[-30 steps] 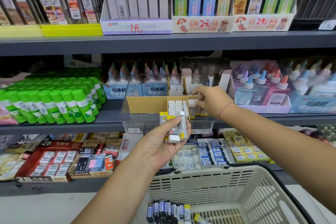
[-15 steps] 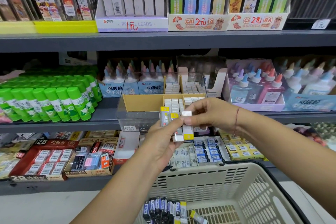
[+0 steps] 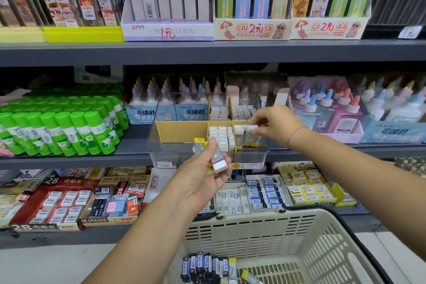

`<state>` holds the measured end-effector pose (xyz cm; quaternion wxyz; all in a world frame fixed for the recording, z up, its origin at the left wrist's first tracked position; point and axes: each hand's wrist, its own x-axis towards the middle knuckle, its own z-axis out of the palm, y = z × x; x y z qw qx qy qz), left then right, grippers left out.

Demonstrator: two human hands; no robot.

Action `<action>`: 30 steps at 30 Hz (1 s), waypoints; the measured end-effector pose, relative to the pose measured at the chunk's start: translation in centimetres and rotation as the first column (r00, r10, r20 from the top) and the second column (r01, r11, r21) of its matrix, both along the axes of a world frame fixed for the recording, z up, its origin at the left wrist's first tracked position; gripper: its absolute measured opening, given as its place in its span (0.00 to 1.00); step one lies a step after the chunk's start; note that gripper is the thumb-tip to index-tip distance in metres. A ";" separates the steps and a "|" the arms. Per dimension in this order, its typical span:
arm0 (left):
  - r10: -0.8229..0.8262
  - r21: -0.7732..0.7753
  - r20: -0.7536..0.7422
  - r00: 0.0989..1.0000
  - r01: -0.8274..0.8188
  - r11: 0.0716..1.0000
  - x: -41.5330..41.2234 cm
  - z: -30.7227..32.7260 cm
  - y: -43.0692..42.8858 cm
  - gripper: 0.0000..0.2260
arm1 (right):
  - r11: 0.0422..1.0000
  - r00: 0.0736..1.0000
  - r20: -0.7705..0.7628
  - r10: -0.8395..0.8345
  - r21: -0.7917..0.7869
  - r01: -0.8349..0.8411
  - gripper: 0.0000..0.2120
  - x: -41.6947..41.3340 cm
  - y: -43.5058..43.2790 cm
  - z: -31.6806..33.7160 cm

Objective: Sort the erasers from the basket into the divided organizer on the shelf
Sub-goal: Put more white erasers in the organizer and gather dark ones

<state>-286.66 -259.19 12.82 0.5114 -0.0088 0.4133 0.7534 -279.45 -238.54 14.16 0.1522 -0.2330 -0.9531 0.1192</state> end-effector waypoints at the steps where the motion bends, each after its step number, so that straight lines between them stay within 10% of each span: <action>1: -0.006 -0.012 -0.015 1.000 0.005 1.000 0.0 -0.1 0.0 0.11 | 0.999 1.000 -0.003 0.016 0.035 -0.016 0.07 -0.2 -0.1 -0.3; 16: -0.063 0.023 -0.052 0.997 0.064 0.998 0.8 -0.1 -0.1 0.12 | 0.965 0.997 0.056 -0.053 0.260 0.037 0.08 -1.3 -0.6 -0.9; 20: -0.017 0.051 -0.077 0.997 0.021 0.998 0.8 -0.3 0.1 0.13 | 0.980 0.967 -0.250 -0.049 -0.199 -0.002 0.08 0.5 -3.6 0.7; 23: 0.024 0.072 -0.076 0.997 -0.019 0.997 0.9 -0.3 0.4 0.10 | 0.755 0.967 -0.256 -0.012 -0.637 -0.160 0.11 1.9 -7.0 0.9; 30: -0.030 0.089 -0.070 0.997 0.036 0.995 1.9 -0.5 0.6 0.15 | 0.560 0.898 -0.408 -0.166 -0.789 -0.255 0.03 3.1 -9.5 -2.1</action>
